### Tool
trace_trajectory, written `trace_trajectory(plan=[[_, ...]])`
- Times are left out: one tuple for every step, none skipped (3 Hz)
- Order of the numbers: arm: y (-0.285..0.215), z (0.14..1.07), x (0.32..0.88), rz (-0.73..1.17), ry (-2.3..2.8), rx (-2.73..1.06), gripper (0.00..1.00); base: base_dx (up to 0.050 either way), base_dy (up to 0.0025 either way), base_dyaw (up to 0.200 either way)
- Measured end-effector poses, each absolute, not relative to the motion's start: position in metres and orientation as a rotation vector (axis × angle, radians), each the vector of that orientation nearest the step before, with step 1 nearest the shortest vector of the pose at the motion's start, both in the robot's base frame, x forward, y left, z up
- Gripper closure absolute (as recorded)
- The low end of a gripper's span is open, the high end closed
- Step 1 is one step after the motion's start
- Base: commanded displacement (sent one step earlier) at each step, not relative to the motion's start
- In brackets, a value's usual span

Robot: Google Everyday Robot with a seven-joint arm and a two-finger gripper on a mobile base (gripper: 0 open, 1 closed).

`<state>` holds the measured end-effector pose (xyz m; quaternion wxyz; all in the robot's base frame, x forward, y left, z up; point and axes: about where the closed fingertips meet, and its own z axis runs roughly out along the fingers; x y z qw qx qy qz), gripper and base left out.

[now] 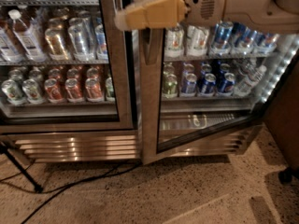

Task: Open right fridge door

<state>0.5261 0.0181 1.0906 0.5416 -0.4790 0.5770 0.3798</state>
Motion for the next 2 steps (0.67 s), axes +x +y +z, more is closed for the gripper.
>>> trace_trajectory(plan=[[0.0174,1.0933,0.5238,0.902,1.371,-1.138,0.41,0.0,0.0,0.0],[0.0145,1.0941,0.5266,0.902,1.371,-1.138,0.66,0.0,0.0,0.0]])
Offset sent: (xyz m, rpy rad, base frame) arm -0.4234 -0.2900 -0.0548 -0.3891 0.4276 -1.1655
